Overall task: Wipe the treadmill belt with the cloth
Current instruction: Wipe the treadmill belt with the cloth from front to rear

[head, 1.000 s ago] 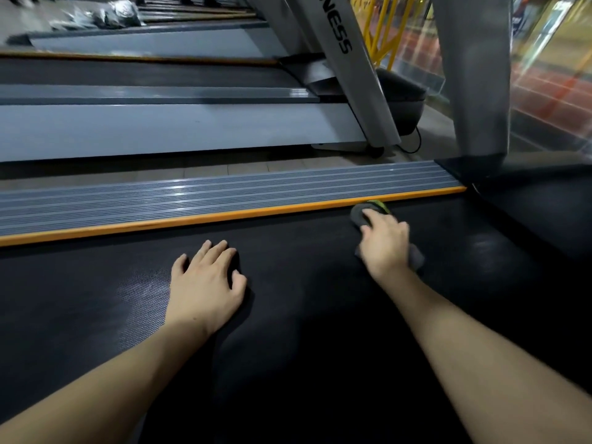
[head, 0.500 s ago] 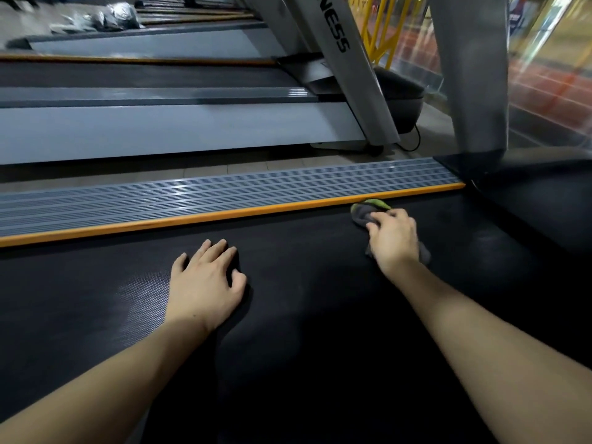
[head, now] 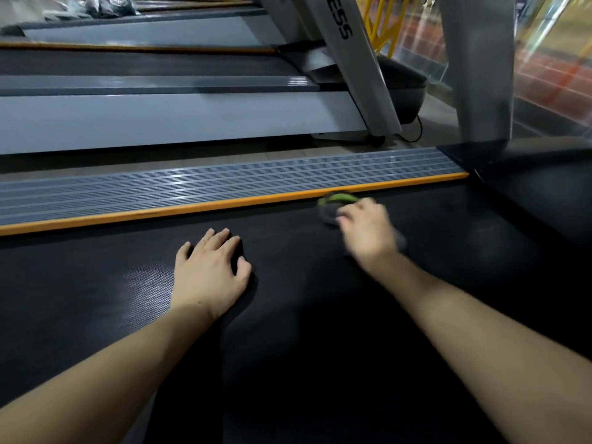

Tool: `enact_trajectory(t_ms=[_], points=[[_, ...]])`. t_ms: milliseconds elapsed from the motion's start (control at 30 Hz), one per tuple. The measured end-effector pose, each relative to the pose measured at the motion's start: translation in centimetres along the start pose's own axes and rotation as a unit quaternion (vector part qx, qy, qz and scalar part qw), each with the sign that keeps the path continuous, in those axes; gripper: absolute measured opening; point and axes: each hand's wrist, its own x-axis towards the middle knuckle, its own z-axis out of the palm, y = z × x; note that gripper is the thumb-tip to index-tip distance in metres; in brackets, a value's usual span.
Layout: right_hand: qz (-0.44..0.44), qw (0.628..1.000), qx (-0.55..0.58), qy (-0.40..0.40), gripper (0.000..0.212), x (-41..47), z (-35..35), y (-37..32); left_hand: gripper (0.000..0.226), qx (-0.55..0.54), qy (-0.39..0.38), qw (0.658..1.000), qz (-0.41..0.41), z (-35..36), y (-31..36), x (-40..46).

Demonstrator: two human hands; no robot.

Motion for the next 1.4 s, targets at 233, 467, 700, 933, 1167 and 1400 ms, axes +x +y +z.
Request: enact_trajectory(t_ms=[233, 467, 700, 933, 1167, 1400], points=[[0.095, 0.993, 0.014, 0.063, 0.011, -0.7, 0.4, -7.8, 0.059, 0.008, -0.013, 1.000, 0.001, 0.3, -0.1, 0.3], [-0.032, 0.996, 0.086, -0.015, 0.014, -0.9, 2.1, -6.6, 0.061, 0.007, -0.010, 1.000, 0.005, 0.2, -0.4, 0.1], [0.211, 0.975, -0.069, 0.009, 0.024, 0.2, 0.6, -0.6, 0.056, 0.002, -0.006, 1.000, 0.003, 0.3, 0.0, 0.3], [-0.045, 0.989, 0.136, -0.024, 0.020, -3.7, 2.0, -10.9, 0.059, -0.002, 0.001, 1.000, 0.014, 0.2, -0.3, 0.2], [0.220, 0.975, -0.016, 0.029, 0.025, -2.7, -1.5, 4.9, 0.054, 0.004, -0.002, 1.000, 0.011, 0.0, 0.0, 0.4], [0.022, 0.995, 0.100, -0.012, 0.015, -6.6, 0.4, -11.7, 0.056, 0.006, -0.005, 1.000, 0.011, -0.1, -0.2, 0.2]])
